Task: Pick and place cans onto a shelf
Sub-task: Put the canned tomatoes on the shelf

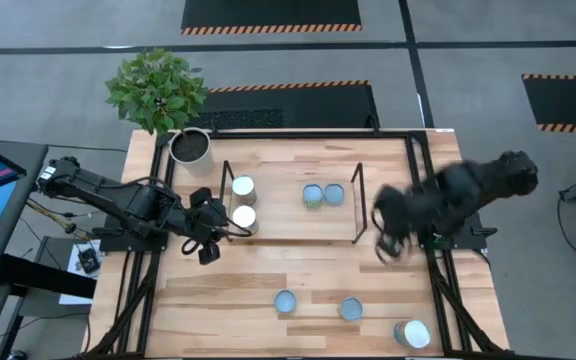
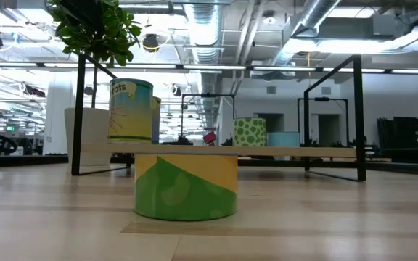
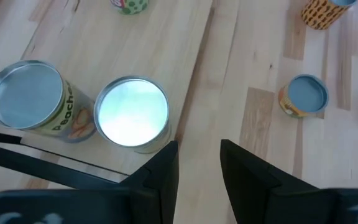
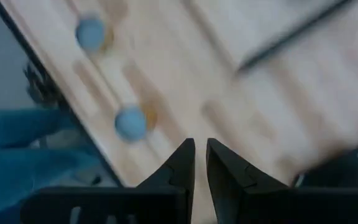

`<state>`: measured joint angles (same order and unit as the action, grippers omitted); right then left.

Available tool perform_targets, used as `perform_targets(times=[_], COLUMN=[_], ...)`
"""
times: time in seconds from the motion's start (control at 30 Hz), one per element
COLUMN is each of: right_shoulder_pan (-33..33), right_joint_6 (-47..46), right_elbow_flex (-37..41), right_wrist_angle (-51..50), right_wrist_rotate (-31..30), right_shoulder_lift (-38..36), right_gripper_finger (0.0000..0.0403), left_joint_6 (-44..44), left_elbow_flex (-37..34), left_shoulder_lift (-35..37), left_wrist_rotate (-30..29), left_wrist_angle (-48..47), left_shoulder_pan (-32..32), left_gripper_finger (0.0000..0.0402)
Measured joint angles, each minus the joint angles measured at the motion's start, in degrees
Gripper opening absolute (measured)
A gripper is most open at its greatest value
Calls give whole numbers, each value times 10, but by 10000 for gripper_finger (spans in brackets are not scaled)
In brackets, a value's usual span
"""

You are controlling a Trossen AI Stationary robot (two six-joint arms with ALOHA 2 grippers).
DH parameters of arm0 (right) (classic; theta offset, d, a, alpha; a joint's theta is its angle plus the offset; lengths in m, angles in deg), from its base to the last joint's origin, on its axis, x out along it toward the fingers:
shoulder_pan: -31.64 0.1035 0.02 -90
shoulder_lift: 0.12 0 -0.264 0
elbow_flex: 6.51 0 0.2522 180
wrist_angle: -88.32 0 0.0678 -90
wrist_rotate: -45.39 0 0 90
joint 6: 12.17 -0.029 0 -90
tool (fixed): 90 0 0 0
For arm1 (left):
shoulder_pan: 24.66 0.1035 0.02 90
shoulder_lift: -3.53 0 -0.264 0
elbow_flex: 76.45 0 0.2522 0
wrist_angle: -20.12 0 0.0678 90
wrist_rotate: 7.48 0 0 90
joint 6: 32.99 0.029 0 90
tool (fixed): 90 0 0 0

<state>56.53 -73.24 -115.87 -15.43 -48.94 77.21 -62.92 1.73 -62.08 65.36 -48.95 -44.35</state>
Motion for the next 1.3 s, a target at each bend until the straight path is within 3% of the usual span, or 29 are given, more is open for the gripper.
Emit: perform_targets(times=[0.27,0.47,0.8,1.07,1.3], right_shoulder_pan=[247,346,362,355,366], right_joint_6=[-294,-428,-495,-513,-515], right_elbow_flex=[102,134,134,134,134], right_wrist_angle=[62,172,124,104,61], right_wrist_rotate=[36,57,145,130,131], right_shoulder_lift=[27,88,206,209,208], right_gripper_finger=[65,72,144,195,215], left_joint_6=[1,1,27,32,32], left_elbow_flex=[0,0,0,0,0], left_shoulder_lift=[0,0,0,0,0], left_wrist_rotate=[1,2,16,18,18], left_wrist_angle=[0,0,50,59,59], left_shoulder_pan=[0,0,0,0,0], left_gripper_finger=[105,105,105,105,105])
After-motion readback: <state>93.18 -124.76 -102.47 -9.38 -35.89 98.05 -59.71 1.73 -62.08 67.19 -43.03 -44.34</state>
